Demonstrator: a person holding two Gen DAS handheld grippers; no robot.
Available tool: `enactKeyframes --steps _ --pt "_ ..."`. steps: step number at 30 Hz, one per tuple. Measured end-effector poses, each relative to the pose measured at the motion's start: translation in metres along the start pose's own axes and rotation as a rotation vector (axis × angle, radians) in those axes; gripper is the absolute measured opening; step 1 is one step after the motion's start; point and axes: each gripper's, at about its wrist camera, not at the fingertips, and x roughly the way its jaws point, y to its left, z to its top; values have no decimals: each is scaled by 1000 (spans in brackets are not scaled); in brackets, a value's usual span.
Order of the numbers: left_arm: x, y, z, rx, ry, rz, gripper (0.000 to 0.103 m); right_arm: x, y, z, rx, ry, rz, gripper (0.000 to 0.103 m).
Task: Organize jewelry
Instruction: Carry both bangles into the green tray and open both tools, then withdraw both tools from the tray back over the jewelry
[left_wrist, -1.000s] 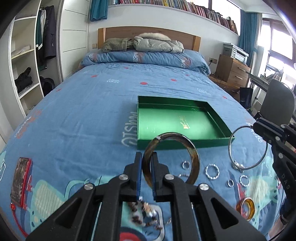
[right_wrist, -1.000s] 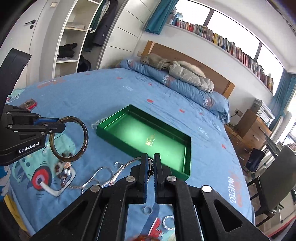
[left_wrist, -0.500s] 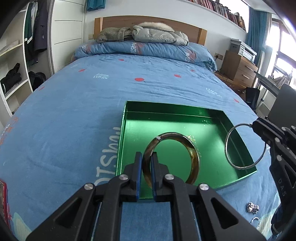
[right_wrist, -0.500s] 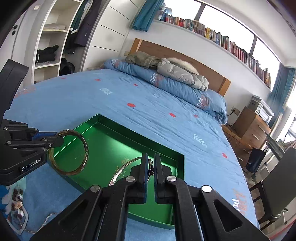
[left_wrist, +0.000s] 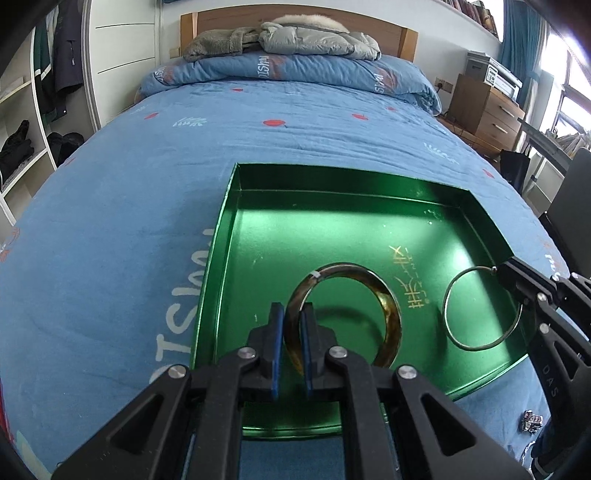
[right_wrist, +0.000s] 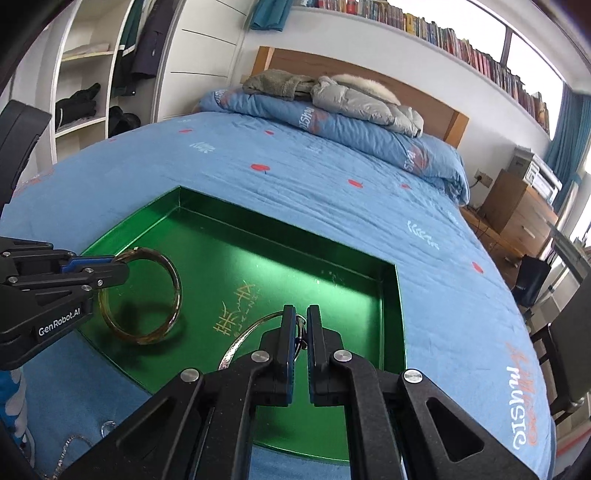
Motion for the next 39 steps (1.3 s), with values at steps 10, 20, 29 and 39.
enactKeyframes --steps 10,20,29,39 --pt "12 -1 -1 0 46 -3 9 36 -32 -26 178 175 117 6" --pt "-40 -1 16 24 -8 0 28 -20 -44 -3 206 106 138 43" --pt "-185 18 27 50 -197 57 28 -171 -63 20 222 -116 138 47" --pt "-311 57 -1 0 -289 135 28 -325 -82 0 231 -339 100 57"
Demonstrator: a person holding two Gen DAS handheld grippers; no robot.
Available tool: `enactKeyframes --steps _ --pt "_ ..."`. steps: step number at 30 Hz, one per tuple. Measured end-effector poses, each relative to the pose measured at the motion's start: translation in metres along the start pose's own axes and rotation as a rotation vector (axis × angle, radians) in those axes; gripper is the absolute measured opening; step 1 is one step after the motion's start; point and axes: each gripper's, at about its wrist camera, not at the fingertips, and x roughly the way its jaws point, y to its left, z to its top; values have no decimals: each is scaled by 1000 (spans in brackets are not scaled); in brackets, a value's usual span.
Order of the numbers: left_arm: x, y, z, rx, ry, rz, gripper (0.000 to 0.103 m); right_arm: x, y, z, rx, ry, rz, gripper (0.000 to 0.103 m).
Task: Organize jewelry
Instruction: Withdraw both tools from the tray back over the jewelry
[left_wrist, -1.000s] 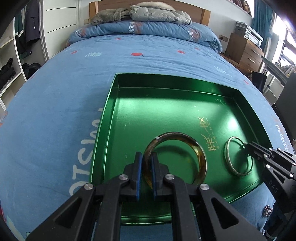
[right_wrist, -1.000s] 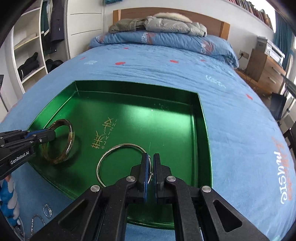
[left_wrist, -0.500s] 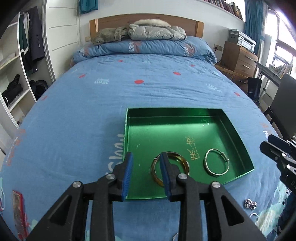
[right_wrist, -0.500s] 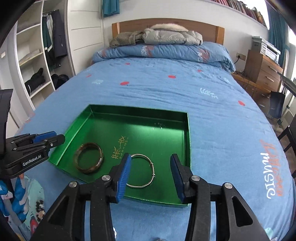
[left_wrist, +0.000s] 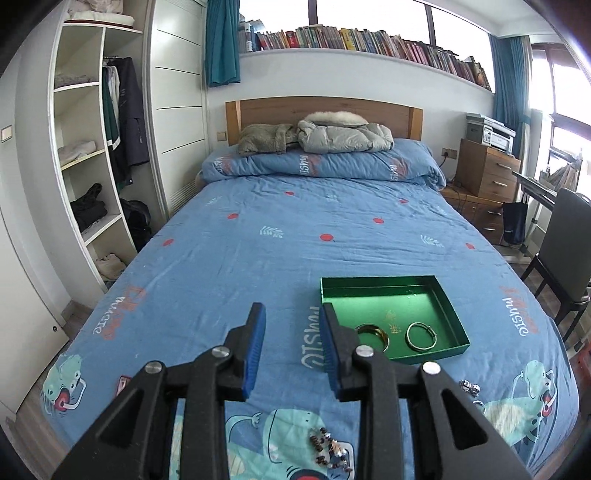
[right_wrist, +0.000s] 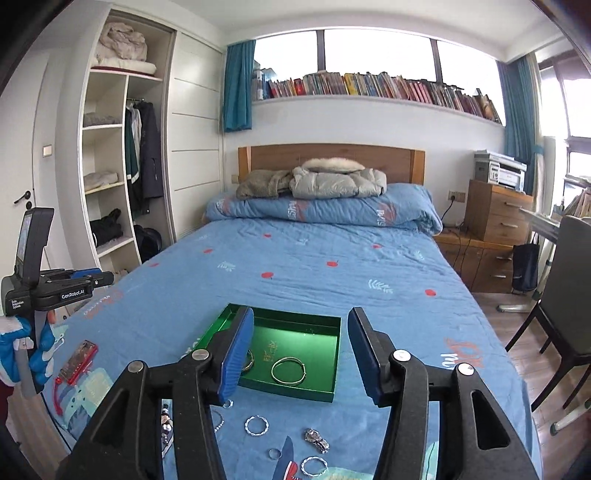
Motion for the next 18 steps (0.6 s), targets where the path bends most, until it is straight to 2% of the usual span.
enactKeyframes --steps 3,8,13,18 --pt "-24 9 -11 -5 -5 31 28 -30 -2 -6 23 -25 16 59" --pt "-57 12 -26 0 -5 35 30 -57 1 -23 11 -2 43 60" --pt "-67 10 -44 -7 8 31 33 -79 2 -44 3 11 46 60" --pt "-64 5 -66 -29 31 19 40 -81 -7 -68 23 43 52 60"
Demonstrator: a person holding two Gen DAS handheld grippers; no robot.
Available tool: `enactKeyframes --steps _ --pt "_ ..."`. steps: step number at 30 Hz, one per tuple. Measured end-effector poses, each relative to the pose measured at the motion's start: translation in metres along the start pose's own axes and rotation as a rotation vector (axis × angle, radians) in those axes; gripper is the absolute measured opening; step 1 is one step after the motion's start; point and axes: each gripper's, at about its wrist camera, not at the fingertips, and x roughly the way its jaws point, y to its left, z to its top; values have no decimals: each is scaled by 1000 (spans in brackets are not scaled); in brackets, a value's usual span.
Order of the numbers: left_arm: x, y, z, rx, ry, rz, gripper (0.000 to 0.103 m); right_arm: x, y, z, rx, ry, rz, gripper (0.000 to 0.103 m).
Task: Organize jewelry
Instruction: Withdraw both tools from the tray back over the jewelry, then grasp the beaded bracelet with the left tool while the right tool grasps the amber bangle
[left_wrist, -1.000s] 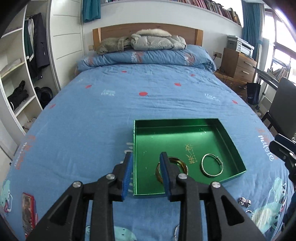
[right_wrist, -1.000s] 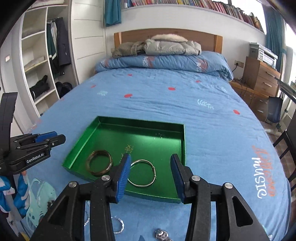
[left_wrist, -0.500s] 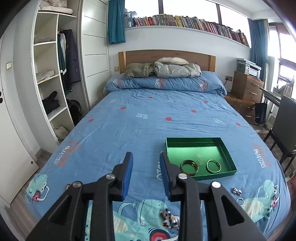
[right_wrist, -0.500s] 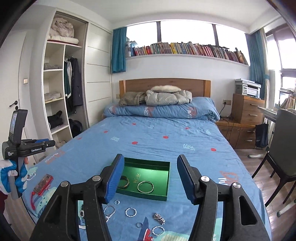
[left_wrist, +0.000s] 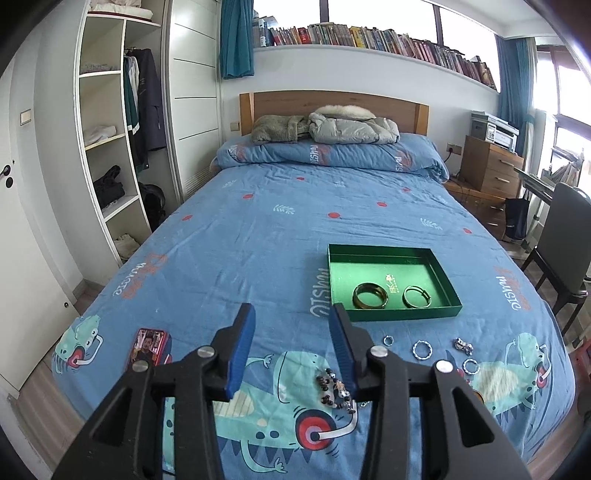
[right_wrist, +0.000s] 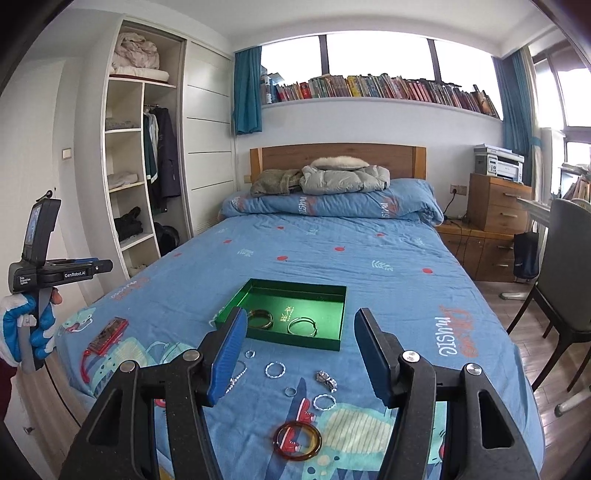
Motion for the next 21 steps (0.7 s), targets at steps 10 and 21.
enactKeyframes --steps 10,21 --pt "46 -1 -53 -52 69 -12 41 40 -13 -61 82 106 -24 57" --pt "136 -23 -117 -80 257 -115 46 111 -18 -137 116 329 -32 45"
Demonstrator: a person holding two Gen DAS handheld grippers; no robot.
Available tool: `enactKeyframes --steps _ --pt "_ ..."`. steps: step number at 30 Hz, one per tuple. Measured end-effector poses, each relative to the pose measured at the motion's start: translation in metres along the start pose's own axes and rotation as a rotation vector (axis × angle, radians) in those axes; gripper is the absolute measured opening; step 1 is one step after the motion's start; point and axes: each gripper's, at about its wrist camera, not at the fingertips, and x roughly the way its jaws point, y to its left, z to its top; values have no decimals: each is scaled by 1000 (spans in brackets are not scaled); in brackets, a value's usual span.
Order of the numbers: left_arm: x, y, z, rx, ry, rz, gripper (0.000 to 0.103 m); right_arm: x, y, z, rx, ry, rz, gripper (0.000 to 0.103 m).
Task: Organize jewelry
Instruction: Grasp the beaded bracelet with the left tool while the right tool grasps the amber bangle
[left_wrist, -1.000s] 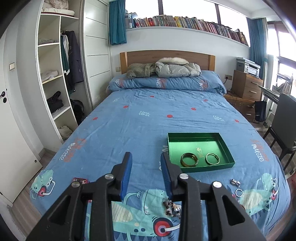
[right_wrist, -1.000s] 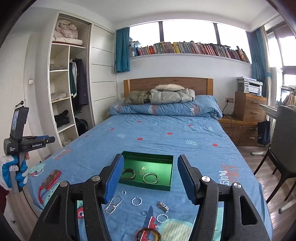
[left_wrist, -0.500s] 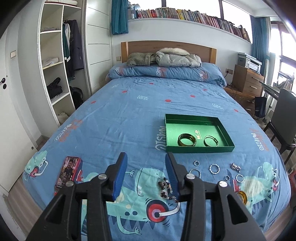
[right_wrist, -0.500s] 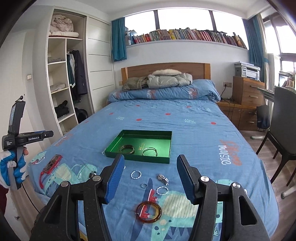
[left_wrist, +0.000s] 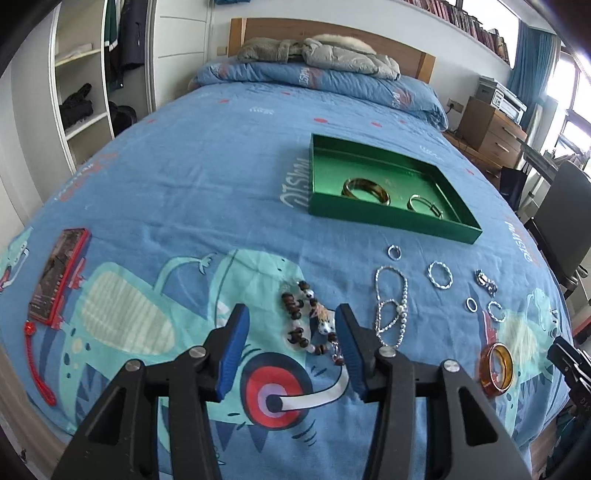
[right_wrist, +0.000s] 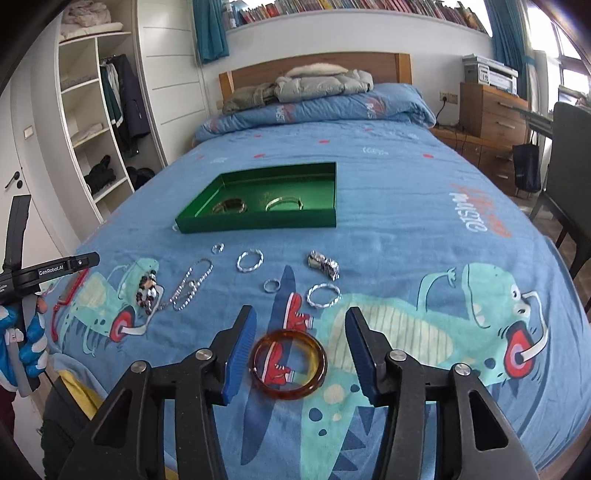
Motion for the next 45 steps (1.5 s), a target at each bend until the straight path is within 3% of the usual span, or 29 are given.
enactKeyframes --steps 9,19,29,36,45 --pt "66 -5 -13 -48 131 -18 46 47 -8 -14 -3 125 2 43" --pt "84 -9 -18 -40 132 6 46 79 -7 -29 -26 209 -16 26" --pt "86 -12 -21 -20 82 29 41 87 -5 -31 -51 214 -38 25" --pt "81 -8 -22 -17 62 31 19 88 3 -32 -77 199 -77 13" --pt "70 -1 -24 -11 64 11 18 82 8 -31 -66 167 -113 11"
